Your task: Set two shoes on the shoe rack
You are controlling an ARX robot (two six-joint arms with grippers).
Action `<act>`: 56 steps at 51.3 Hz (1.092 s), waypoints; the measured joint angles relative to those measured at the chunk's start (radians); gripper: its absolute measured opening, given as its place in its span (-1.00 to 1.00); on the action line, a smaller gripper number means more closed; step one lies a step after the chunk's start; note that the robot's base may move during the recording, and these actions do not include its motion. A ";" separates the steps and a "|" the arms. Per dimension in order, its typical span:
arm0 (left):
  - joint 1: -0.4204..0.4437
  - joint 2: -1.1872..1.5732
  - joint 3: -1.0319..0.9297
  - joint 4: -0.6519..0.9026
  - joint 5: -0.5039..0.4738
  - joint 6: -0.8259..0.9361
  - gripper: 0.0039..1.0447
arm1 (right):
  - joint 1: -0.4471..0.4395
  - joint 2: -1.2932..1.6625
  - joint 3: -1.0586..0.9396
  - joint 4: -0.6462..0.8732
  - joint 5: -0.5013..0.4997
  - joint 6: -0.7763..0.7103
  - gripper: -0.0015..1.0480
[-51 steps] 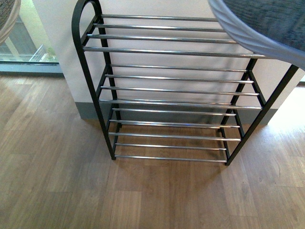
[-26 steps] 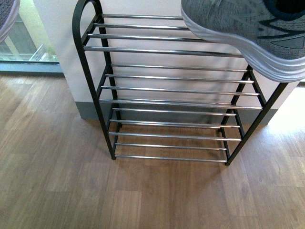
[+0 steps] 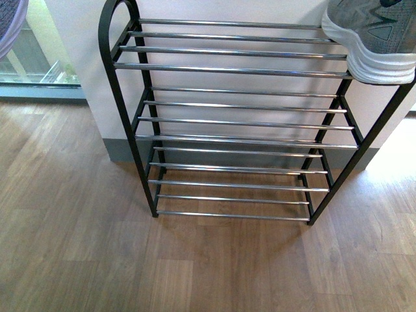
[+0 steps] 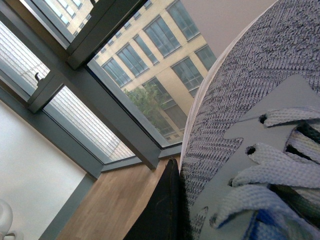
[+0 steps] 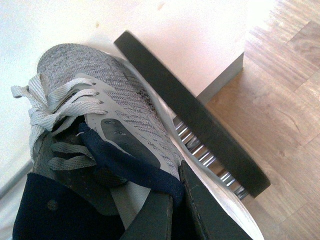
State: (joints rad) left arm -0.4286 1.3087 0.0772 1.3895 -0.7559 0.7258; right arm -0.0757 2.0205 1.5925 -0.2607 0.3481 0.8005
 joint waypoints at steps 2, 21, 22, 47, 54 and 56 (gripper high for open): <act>0.000 0.000 0.000 0.000 -0.001 0.000 -0.96 | -0.004 0.006 0.013 -0.006 0.005 0.012 -0.97; 0.000 0.000 0.000 0.000 -0.001 0.000 -0.96 | -0.002 0.010 0.021 0.002 -0.026 0.048 -0.64; 0.000 0.000 0.000 0.000 -0.001 0.000 -0.96 | -0.003 0.009 0.021 0.001 -0.037 0.053 -0.57; 0.000 0.000 0.000 0.000 -0.003 0.000 -0.96 | -0.154 -0.475 -0.434 0.425 -0.132 -0.508 0.84; 0.000 0.000 0.000 0.000 -0.002 0.000 -0.96 | -0.209 -0.553 -0.600 0.722 -0.431 -0.710 0.51; 0.000 0.000 0.000 0.000 -0.002 0.000 -0.96 | -0.191 -0.584 -0.698 0.814 -0.551 -0.744 0.35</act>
State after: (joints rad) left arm -0.4286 1.3087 0.0772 1.3895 -0.7574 0.7258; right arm -0.2665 1.4364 0.8948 0.5537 -0.2028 0.0566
